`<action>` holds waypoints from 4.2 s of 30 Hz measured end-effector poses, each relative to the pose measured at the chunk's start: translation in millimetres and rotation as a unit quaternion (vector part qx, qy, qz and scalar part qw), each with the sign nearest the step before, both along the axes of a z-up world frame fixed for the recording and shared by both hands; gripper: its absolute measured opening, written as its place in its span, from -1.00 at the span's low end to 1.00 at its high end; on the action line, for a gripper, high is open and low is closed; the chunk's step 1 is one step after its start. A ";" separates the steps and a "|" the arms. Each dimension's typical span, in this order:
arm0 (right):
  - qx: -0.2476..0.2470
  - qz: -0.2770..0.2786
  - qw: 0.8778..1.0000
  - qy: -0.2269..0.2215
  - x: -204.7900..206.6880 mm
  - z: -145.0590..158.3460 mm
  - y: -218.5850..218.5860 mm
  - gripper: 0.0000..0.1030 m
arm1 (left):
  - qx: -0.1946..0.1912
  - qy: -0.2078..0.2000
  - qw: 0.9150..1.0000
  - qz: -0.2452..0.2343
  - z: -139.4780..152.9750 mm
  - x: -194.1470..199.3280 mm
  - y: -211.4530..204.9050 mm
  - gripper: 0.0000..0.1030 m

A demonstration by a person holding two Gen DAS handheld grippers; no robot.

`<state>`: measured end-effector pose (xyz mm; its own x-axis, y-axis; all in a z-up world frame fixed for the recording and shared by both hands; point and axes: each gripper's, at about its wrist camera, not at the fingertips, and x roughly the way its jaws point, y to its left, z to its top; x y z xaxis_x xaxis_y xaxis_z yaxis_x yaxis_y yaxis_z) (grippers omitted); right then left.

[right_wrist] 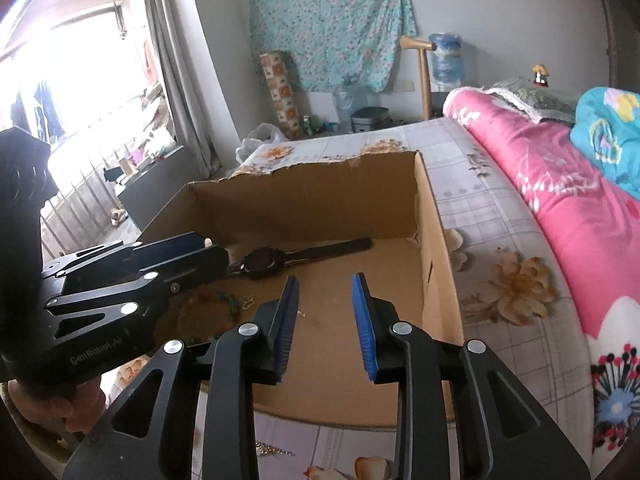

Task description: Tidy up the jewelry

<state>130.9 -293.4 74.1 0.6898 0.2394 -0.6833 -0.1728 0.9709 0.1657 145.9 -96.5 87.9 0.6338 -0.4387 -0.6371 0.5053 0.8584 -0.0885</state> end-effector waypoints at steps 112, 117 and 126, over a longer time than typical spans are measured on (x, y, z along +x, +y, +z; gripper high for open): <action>-0.029 0.130 0.983 0.128 -50.2 -87.8 89.7 -0.40 | 0.008 0.092 0.996 0.010 -96.4 -80.7 88.3 -0.80; -0.064 0.133 0.982 0.118 -56.3 -89.3 112.9 -0.47 | 0.007 0.092 0.996 0.013 -96.1 -80.7 90.1 -0.80; -0.129 0.133 0.978 0.092 -75.4 -90.1 139.9 -0.79 | 0.008 0.094 0.995 0.014 -96.7 -80.8 90.1 -0.80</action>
<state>55.5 -153.5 -16.0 0.4859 0.1972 -0.8515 -0.4150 0.9095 -0.0262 65.2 -6.4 -8.8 0.5136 -0.4114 -0.7529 0.4573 0.8738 -0.1655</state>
